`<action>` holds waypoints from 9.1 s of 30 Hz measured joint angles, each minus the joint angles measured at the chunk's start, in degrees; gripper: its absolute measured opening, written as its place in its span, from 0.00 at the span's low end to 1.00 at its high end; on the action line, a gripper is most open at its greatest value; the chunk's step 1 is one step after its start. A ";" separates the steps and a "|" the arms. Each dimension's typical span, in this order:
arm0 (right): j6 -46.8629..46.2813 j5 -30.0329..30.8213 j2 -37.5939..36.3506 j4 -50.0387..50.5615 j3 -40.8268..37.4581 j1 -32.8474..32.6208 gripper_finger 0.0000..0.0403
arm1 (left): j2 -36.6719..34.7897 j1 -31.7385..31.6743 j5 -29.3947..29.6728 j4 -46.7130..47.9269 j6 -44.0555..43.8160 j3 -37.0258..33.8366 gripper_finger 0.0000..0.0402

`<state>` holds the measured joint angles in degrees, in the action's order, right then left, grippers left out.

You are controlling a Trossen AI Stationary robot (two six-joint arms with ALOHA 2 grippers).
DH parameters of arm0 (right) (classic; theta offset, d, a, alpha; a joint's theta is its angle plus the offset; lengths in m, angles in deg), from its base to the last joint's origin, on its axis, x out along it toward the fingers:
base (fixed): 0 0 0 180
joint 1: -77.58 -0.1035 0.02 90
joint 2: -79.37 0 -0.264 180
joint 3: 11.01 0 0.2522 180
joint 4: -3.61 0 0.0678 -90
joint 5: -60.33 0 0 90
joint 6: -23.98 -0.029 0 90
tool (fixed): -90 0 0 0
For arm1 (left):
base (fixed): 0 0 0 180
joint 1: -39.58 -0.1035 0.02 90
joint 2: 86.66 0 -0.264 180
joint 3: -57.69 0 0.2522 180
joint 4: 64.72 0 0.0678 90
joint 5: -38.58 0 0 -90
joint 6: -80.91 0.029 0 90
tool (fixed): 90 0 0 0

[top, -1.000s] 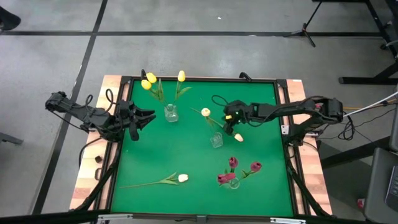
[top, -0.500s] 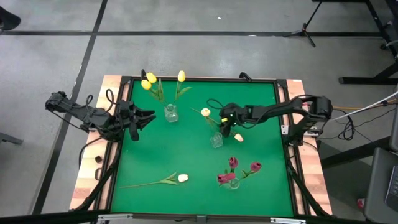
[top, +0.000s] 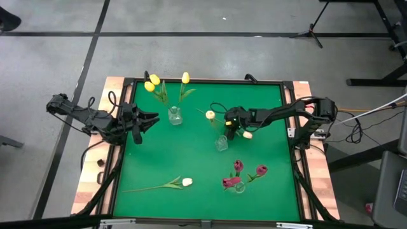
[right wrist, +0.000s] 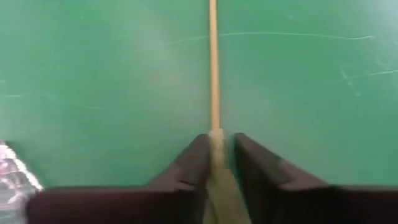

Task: Sort flowers into vase by color
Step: Put the top white tulip into the center transparent vase, then put the white tulip into the center transparent vase

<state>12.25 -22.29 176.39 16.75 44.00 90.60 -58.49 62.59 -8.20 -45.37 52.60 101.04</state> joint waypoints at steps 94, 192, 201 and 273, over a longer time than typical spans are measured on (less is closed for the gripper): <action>48.37 47.62 -12.47 90.62 37.81 -41.88 0.00 | 0.00 0.01 0.00 0.00 -3.08 0.00 0.34; 69.88 39.38 -9.01 79.49 44.30 -36.59 0.11 | 0.01 0.02 1.07 0.00 -2.69 0.00 0.34; 67.52 39.58 -9.01 79.51 44.30 -36.59 0.30 | 0.01 0.00 1.07 0.00 -2.60 0.00 0.34; 18.98 35.43 -32.38 74.22 44.28 -36.61 0.36 | 67.31 28.80 -21.10 24.44 -34.59 23.02 0.34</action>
<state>31.23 13.14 144.01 90.97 88.29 53.99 8.82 91.39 -29.30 -20.93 18.01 124.05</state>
